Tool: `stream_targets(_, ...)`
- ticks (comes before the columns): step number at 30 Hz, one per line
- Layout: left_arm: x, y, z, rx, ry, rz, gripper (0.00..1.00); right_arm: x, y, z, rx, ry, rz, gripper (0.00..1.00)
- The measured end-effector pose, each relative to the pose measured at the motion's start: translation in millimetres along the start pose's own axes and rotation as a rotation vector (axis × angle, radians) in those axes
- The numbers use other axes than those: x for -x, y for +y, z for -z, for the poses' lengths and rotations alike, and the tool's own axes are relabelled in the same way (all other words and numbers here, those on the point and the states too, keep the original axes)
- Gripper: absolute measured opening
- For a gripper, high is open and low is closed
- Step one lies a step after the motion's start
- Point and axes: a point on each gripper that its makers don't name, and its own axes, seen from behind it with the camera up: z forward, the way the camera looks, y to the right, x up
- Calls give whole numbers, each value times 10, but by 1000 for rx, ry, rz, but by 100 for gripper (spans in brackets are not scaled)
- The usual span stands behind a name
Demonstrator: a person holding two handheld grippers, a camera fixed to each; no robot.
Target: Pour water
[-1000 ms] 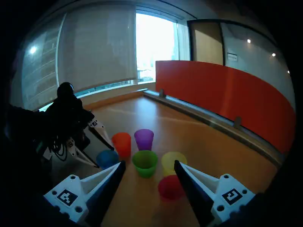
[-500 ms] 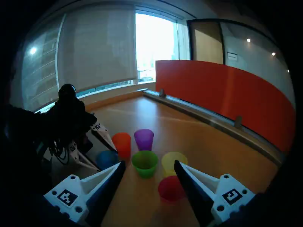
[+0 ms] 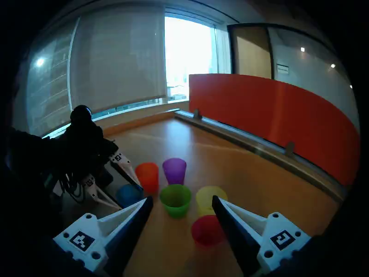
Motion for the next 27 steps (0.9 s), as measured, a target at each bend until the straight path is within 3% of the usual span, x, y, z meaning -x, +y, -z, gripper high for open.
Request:
stream_targets(15,-156,-32,178,-22,41,-3,89,14,15,-51,11,-7,5,99)
stream_targets(27,-562,-139,498,-74,165,-6,89,72,-39,-204,1,-26,16,99)
